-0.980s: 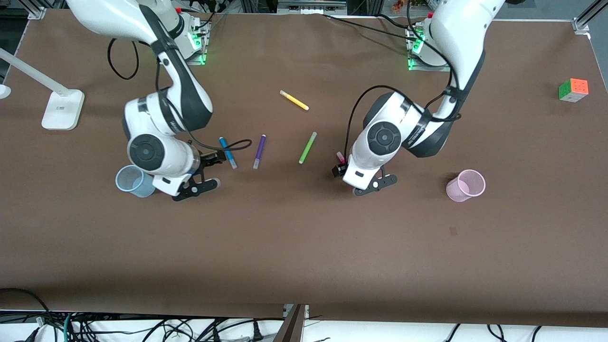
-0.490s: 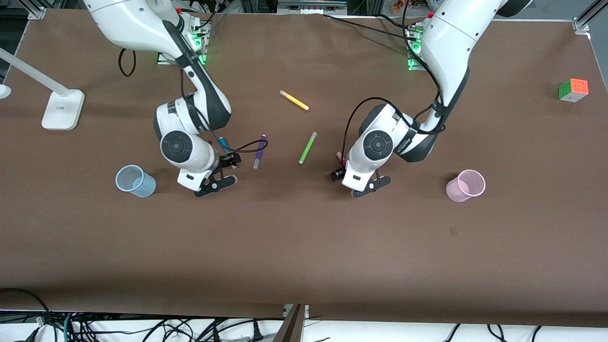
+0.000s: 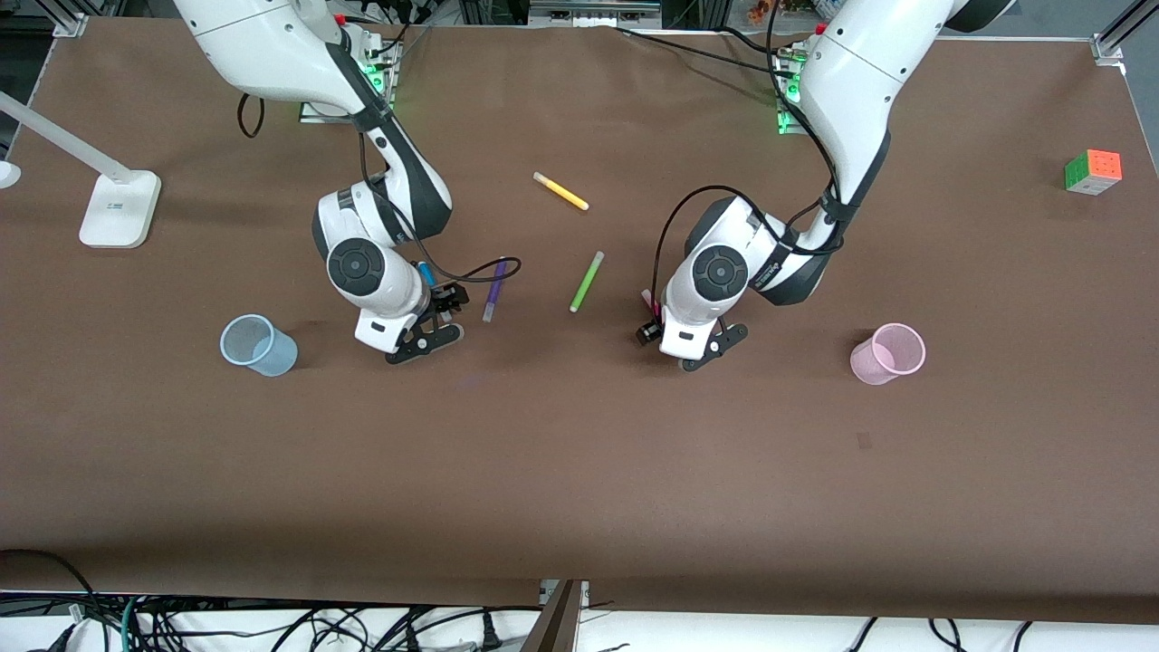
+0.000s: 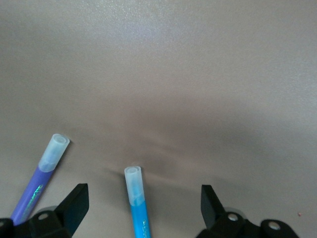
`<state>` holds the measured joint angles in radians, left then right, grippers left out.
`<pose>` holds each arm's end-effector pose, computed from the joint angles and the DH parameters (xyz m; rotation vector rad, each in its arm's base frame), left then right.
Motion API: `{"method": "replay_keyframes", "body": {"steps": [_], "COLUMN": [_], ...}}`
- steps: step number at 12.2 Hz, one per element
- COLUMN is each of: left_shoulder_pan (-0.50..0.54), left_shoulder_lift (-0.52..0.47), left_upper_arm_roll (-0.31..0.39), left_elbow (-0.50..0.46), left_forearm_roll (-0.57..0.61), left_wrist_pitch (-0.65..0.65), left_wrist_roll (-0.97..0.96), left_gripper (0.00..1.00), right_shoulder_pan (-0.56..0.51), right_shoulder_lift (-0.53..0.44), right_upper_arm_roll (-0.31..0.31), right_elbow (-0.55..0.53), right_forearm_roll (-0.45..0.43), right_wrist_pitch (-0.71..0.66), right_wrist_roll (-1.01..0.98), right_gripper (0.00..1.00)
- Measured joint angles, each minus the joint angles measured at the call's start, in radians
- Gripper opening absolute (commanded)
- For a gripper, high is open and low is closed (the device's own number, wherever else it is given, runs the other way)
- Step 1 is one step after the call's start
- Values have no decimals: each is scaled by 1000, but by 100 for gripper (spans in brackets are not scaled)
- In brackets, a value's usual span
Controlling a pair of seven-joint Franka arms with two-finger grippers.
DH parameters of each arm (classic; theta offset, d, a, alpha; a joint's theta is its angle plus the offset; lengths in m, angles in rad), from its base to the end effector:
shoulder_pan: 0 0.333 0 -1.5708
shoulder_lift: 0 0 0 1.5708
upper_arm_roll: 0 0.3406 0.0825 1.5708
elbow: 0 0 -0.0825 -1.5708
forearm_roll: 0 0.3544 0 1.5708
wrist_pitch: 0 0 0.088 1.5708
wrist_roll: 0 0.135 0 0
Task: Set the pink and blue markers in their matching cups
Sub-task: 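Close the right gripper on the blue marker while the left gripper grasps pink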
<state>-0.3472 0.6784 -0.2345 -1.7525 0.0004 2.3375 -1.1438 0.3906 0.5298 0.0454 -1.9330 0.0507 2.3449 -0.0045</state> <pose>0.5493 -0.3455 0.1992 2.9518 0.9237 -0.2508 0.5451 0.2547 0.2171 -3.0432 -0.6138 0.1978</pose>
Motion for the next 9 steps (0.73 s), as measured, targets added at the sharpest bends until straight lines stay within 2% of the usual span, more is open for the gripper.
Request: {"method": "replay_keyframes", "body": {"steps": [3,4,5,6,8,9], "left_shoulder_pan": [0,0,0,0,-1,-4], "left_shoulder_lift": [0,0,0,0,0,0], "left_upper_arm_roll": [0,0,0,0,0,0], "left_elbow": [-7,-10,-14,-17,-22,-23], "left_forearm_roll": [0,0,0,0,0,0], "left_wrist_pitch": [0,0,0,0,0,0], "left_wrist_roll": [-8,-9,-9,-10,-11,-11], "left_gripper": [66,66,66,58,50,39], "right_shoulder_pan": [5,9,12,13,17,19], "right_shoulder_lift": [7,11,14,18,25,28], "right_upper_arm_roll": [0,0,0,0,0,0], "right_elbow": [-23,-26,-28,-30,-30,-30], "right_forearm_roll": [0,0,0,0,0,0], "right_wrist_pitch": [36,45,50,55,65,67], "right_wrist_roll": [-2,-2,-2,-2,-5,-7], "right_gripper": [100,96,87,77,40,26]}}
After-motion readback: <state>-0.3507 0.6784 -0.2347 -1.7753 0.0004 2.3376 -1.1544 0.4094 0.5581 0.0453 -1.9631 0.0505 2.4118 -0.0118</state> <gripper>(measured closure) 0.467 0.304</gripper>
